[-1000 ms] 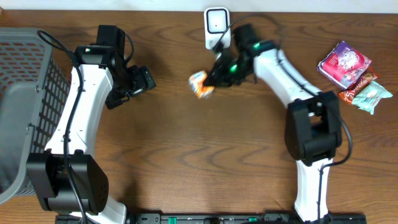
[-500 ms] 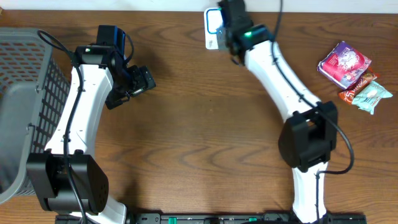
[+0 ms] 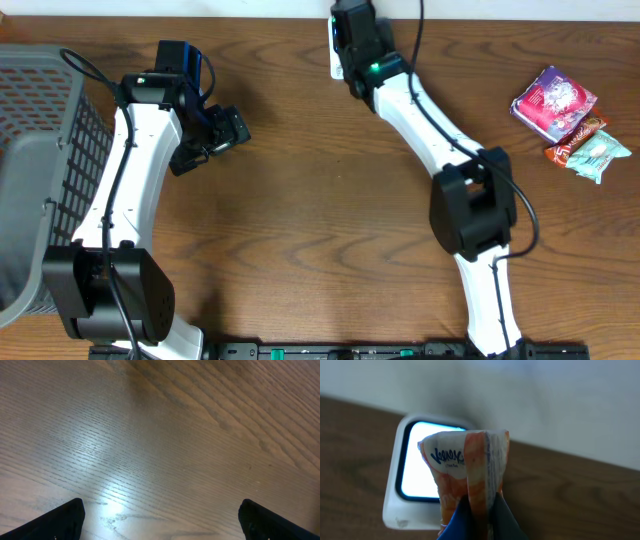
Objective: Scan the item barcode
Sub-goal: 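Hold the Kleenex box in front of the barcode scanner, then carry the Kleenex box to the right corner and release it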
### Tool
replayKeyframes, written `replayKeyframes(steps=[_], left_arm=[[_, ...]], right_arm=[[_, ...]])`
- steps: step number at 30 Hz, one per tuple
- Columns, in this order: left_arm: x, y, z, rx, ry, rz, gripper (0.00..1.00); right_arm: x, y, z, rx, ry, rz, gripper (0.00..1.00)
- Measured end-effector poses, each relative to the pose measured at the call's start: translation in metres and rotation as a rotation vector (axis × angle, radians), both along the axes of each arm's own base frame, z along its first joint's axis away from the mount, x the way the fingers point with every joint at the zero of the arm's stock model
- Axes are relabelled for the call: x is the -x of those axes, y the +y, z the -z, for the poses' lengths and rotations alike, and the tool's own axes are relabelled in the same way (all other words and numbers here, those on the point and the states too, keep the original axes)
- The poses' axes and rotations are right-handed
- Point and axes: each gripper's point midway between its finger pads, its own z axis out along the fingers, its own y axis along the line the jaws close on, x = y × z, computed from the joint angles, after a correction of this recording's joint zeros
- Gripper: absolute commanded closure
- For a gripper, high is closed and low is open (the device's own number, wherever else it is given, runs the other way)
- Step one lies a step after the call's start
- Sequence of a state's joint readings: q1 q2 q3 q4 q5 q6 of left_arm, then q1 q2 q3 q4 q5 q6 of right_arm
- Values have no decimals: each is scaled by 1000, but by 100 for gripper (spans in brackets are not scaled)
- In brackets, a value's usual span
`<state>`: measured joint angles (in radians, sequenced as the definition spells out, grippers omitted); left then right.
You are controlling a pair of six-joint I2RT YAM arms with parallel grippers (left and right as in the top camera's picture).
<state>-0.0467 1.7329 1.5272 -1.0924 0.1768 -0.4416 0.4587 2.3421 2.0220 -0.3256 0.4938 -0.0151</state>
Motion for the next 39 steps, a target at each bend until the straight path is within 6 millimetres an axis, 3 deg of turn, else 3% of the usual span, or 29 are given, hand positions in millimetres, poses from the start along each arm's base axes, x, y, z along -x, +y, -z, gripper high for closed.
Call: replayKeyframes(steps=[2, 5, 11, 14, 16, 19, 21, 25, 28, 33, 37, 39], left_arm=[[0, 0, 0, 0, 0, 0, 2], [0, 0, 0, 0, 0, 0, 2], [0, 0, 0, 0, 0, 0, 2], [0, 0, 0, 0, 0, 0, 2], [0, 0, 0, 0, 0, 0, 2], [0, 0, 0, 0, 0, 0, 2], [0, 0, 0, 0, 0, 0, 2], [0, 0, 0, 0, 0, 0, 2], [0, 0, 0, 0, 0, 0, 2], [0, 0, 0, 0, 0, 0, 2], [0, 0, 0, 0, 0, 0, 2], [0, 0, 0, 0, 0, 0, 2]], right_arm=[[-1, 3, 12, 4, 11, -6, 99], [-3, 4, 12, 12, -3, 3, 99], [-1, -16, -11, 59, -40, 85, 99], [5, -34, -32, 64, -42, 127, 99], [11, -57, -50, 53, -32, 175, 99], [25, -120, -76, 32, 5, 302, 99], [37, -167, -81, 34, 53, 397, 99], [76, -279, -61, 48, 208, 643, 99], [105, -346, -41, 41, 297, 799, 99], [149, -416, -16, -11, 399, 957, 99], [171, -443, 7, -116, 464, 999, 98], [180, -450, 18, -167, 491, 1011, 92]])
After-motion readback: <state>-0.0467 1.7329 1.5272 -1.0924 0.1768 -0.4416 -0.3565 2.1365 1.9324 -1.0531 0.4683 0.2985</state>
